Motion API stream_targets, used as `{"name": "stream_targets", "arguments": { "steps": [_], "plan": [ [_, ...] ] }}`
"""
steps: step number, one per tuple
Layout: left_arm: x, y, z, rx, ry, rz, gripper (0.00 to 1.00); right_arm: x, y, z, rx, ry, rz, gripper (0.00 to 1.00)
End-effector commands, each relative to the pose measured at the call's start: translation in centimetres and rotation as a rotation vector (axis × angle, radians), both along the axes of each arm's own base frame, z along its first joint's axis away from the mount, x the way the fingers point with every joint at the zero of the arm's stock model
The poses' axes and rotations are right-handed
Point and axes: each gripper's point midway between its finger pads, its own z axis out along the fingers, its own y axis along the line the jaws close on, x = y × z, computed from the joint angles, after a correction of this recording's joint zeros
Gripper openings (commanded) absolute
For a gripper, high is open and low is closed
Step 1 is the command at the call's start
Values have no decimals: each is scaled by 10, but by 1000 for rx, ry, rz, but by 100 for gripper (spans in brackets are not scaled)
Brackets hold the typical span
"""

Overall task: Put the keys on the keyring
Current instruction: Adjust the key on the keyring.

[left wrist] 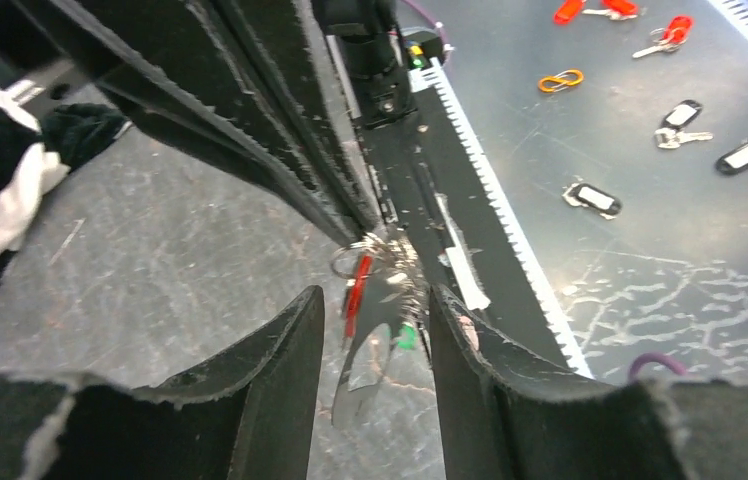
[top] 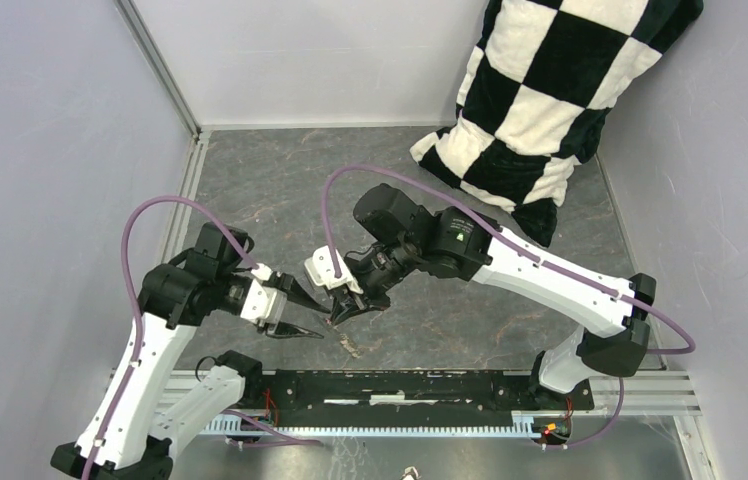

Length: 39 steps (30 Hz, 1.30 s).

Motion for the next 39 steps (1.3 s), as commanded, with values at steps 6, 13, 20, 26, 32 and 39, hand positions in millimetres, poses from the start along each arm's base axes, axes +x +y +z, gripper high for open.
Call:
{"name": "stream_targets", "arguments": {
  "steps": [6, 13, 20, 26, 32, 39],
  "plan": [
    [-13, -4, 25, -88, -95, -73, 39, -5, 10, 21, 80, 7, 46, 0],
    [-5, -4, 25, -93, -142, -26, 29, -8, 9, 19, 80, 19, 57, 0],
    [-5, -2, 19, -74, -161, -18, 13, -7, 8, 20, 80, 17, 53, 0],
    [-8, 0, 23, -77, -195, -23, 7, 2, 9, 21, 85, -5, 1, 0],
    [-12, 2, 26, -82, -220, -19, 4, 23, 6, 33, 153, -6, -96, 0],
    [-12, 5, 25, -75, -275, -10, 2, 30, 3, 33, 173, 7, -133, 0]
  ]
}}
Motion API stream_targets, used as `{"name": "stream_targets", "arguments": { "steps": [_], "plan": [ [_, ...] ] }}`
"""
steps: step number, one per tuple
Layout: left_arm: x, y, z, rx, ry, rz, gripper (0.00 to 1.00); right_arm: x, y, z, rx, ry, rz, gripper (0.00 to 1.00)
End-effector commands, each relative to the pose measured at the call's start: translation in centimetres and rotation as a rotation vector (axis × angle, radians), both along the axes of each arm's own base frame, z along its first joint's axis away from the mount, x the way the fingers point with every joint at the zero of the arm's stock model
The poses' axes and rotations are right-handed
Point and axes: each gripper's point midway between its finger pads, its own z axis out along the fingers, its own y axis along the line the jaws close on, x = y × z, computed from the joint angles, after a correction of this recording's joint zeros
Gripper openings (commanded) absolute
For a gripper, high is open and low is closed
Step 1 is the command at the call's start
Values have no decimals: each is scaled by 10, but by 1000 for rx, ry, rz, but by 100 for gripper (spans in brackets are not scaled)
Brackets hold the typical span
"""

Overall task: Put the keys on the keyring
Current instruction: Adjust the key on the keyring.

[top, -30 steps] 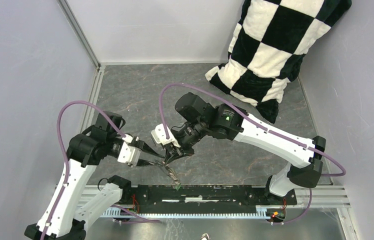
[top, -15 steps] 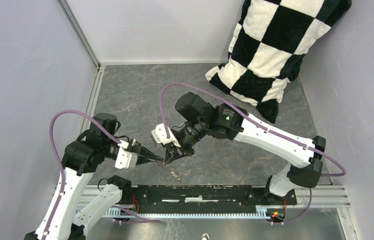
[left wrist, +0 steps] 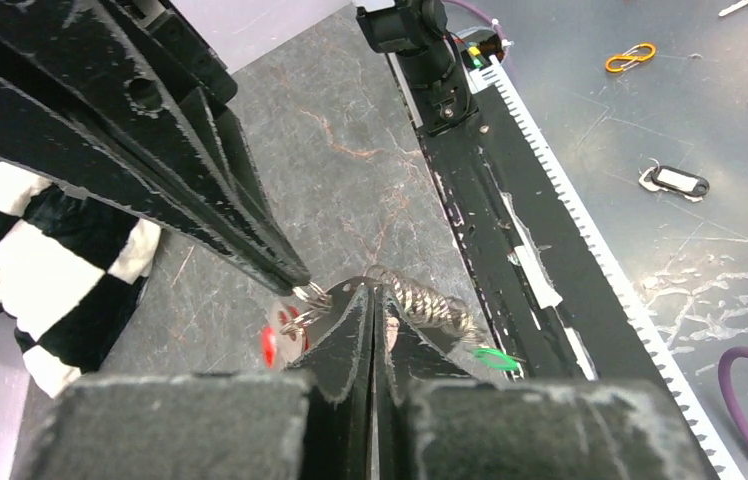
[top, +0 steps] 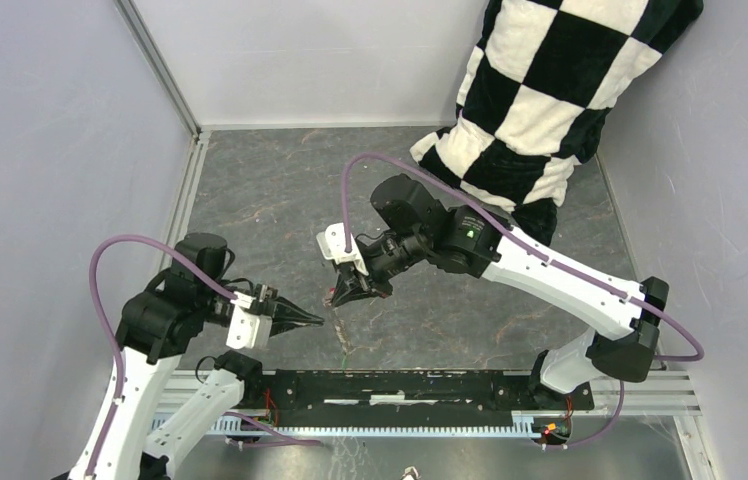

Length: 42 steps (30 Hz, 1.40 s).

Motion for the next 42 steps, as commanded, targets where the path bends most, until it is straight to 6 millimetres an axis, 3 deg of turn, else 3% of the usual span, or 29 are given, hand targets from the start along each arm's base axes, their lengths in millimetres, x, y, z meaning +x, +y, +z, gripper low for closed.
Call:
{"name": "stream_targets", "arguments": {
  "steps": [1, 7, 12, 17, 22, 27, 31, 38, 42],
  "plan": [
    [-2, 1, 6, -14, -83, -10, 2, 5, 4, 31, 117, -32, -33, 0],
    [2, 4, 0, 2, -173, 2, 2, 4, 1, 31, 122, -22, -35, 0],
    [25, 4, 13, -21, -268, 109, 8, 1, 0, 24, 101, -11, -22, 0],
    [38, 9, 18, -55, -401, 192, 42, -1, -1, 18, 81, -3, -8, 0],
    [35, 7, 13, -41, -328, 177, 54, 1, 1, 17, 80, -3, -6, 0],
    [32, 1, 18, -45, -126, 173, 49, 5, 5, 19, 98, -10, -35, 0],
    [33, -3, 24, -56, 6, 195, 42, 10, 5, 32, 209, -11, -107, 0],
    [21, -2, 33, -66, 38, 167, 44, 14, -12, 71, 542, 28, -254, 0],
    [24, -6, 40, -79, 56, 150, 44, 11, -18, 80, 652, 111, -280, 0]
  ]
}}
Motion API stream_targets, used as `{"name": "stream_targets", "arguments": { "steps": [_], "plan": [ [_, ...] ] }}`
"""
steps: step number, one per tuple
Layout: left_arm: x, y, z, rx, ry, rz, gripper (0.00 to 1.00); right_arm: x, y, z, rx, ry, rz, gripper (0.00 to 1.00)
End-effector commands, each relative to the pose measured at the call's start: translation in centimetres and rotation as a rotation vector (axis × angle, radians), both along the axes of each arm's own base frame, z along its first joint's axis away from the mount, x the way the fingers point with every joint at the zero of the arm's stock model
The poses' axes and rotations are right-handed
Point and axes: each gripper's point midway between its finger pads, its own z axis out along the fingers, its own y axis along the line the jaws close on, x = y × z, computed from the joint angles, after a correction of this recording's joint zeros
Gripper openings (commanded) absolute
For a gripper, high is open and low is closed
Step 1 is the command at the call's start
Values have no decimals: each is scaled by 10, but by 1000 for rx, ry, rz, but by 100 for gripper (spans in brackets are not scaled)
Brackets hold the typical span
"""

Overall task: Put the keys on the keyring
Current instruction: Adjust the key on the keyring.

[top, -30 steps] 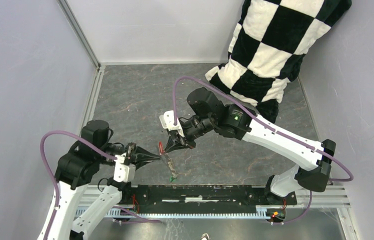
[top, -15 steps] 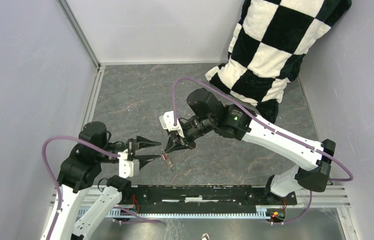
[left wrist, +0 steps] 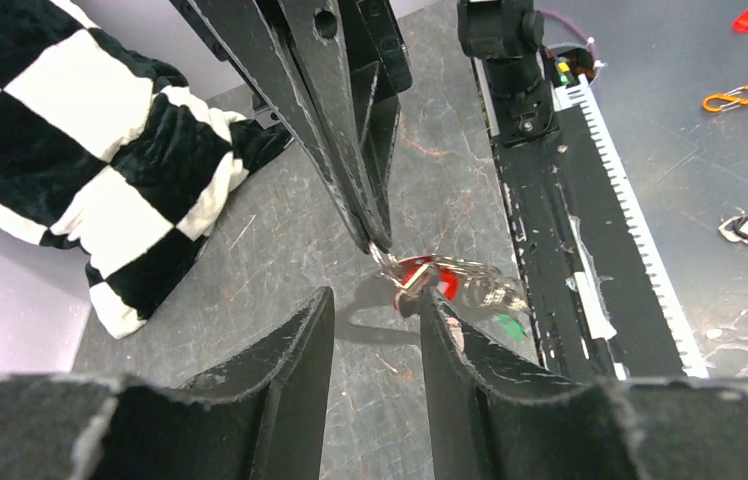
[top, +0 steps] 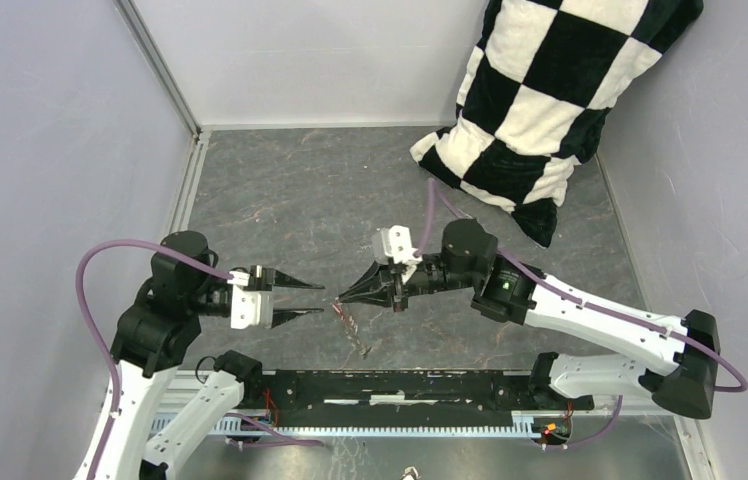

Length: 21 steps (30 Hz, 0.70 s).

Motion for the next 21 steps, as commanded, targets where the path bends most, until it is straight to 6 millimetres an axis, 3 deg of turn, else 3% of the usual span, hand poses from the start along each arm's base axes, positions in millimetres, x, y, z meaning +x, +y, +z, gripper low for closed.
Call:
{"name": "stream_targets", "arguments": {
  "steps": [1, 6, 11, 21],
  "plan": [
    [-3, -6, 21, -49, 55, -33, 44, 1, -4, 74, 345, 29, -49, 0],
    [11, -11, 38, -127, 115, 38, 45, 1, -15, 78, 476, 75, -77, 0],
    [7, -11, 45, -147, 144, 39, 46, 6, -21, 84, 551, 83, -115, 0],
    [5, -14, 51, -165, 224, 24, 44, 7, -5, 76, 515, 72, -141, 0]
  ]
}}
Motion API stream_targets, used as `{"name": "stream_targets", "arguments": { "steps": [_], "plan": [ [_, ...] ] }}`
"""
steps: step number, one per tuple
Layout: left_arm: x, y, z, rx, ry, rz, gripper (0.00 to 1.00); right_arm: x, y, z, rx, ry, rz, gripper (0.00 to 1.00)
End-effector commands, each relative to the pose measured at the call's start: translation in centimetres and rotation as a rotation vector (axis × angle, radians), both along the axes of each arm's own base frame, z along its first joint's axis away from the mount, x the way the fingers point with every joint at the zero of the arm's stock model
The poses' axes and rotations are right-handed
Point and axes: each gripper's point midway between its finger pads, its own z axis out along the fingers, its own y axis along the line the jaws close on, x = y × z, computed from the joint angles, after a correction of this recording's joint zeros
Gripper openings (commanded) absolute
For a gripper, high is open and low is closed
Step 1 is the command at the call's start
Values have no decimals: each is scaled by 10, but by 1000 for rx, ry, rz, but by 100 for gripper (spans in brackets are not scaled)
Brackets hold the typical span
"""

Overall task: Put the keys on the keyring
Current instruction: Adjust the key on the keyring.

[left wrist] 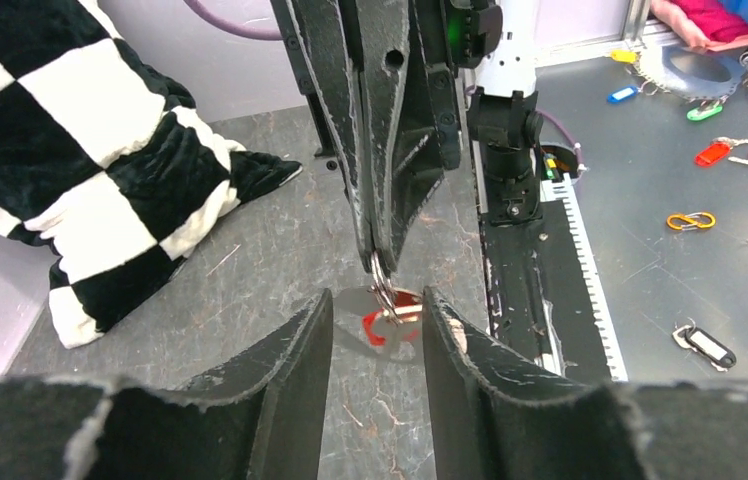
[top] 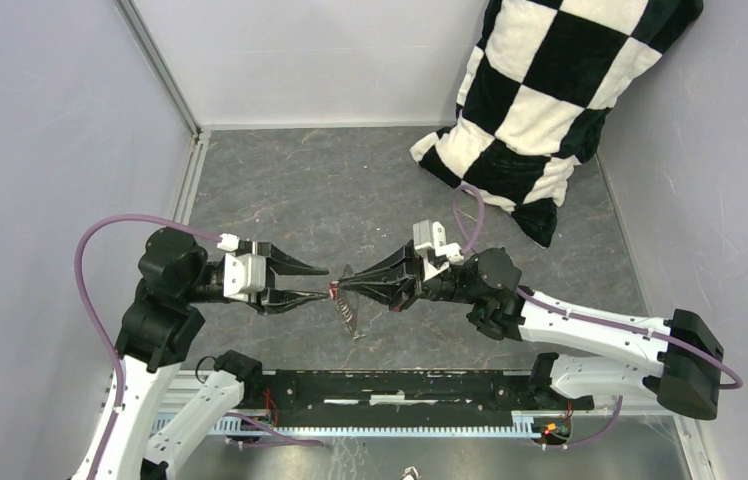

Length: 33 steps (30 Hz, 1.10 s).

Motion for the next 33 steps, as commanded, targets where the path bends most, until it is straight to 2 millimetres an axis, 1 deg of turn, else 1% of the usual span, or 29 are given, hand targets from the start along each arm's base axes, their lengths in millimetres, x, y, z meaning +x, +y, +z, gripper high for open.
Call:
{"name": "stream_targets", "arguments": {
  "steps": [1, 5, 8, 10, 12, 19, 24, 26, 27, 30, 31, 33],
  "plan": [
    [-3, -4, 16, -44, 55, -18, 44, 0, 1, 26, 63, -44, -36, 0],
    [-5, -2, 18, -51, 50, -10, 41, 1, 2, 25, 57, -44, -45, 0],
    [-3, -1, 13, -47, 39, 9, 33, -1, 4, 27, 61, -48, -36, 0],
    [-1, -1, 12, -45, 41, 20, 31, -2, 6, 27, 56, -51, -25, 1],
    [-2, -1, 12, -44, 57, 14, 31, -2, 8, 25, 50, -51, -27, 0],
    [0, -1, 3, -9, 104, 14, 37, 1, 8, 26, 60, -52, -59, 0],
    [8, 0, -3, 7, 119, 64, 36, 1, 7, 28, 66, -62, -72, 0],
    [11, 0, -4, 11, 126, 75, 32, 0, 8, 28, 64, -65, -70, 0],
    [12, 0, -4, 11, 125, 79, 27, -1, 9, 28, 62, -67, -71, 0],
    [18, 1, -4, 15, 129, 104, 7, -2, 9, 26, 56, -68, -70, 0],
    [18, 1, -4, 16, 129, 110, 4, -3, 8, 26, 54, -70, -68, 0],
    [18, 1, -4, 16, 128, 110, 2, -4, 8, 27, 51, -70, -62, 0]
  ]
}}
